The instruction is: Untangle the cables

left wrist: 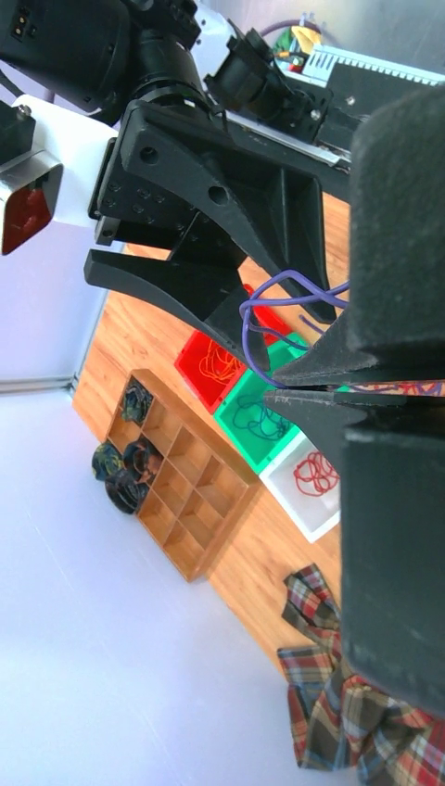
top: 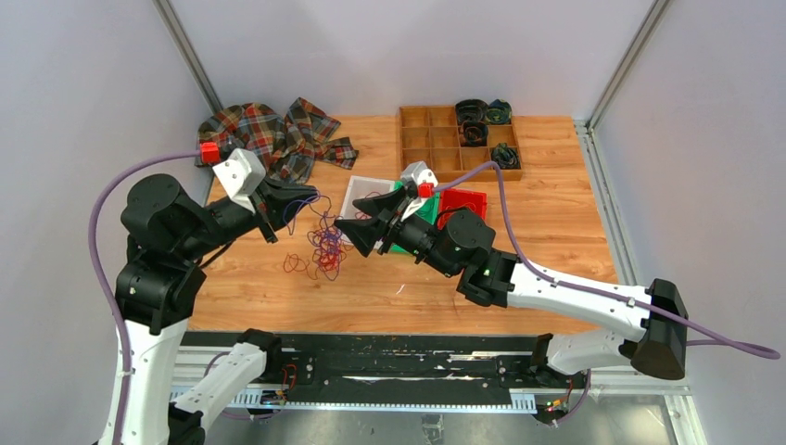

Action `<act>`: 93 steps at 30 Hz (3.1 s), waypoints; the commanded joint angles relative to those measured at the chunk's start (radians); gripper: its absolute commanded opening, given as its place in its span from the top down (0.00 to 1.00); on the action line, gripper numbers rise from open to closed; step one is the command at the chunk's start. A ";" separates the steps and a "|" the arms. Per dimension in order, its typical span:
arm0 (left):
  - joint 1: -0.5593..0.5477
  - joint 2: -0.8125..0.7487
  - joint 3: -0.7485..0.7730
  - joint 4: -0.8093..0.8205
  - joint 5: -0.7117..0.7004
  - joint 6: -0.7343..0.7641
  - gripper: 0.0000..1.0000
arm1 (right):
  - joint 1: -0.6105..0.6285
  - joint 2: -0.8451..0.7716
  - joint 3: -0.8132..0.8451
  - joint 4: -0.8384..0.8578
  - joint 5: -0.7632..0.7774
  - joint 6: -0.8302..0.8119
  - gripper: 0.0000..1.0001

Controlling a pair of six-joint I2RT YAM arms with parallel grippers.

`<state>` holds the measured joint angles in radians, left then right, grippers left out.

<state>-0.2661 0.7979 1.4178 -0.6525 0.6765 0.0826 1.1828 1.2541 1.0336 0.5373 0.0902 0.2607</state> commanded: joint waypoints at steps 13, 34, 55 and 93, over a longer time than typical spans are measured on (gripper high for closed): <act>-0.005 0.009 -0.003 -0.028 -0.009 0.008 0.99 | 0.014 -0.018 0.038 0.067 -0.012 -0.038 0.31; -0.005 0.054 0.151 -0.115 0.118 -0.011 0.99 | 0.015 0.214 0.168 0.019 0.199 -0.115 0.43; -0.005 0.062 0.242 -0.130 -0.016 0.089 0.99 | 0.013 0.064 -0.027 0.061 0.204 -0.112 0.99; -0.165 0.072 0.104 -0.440 -0.005 0.895 0.49 | 0.047 0.171 0.246 -0.268 -0.248 -0.156 0.99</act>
<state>-0.4175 0.8803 1.5257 -1.0721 0.7319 0.8597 1.2121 1.3972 1.2255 0.2935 -0.1146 0.1139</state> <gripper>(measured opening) 0.559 0.009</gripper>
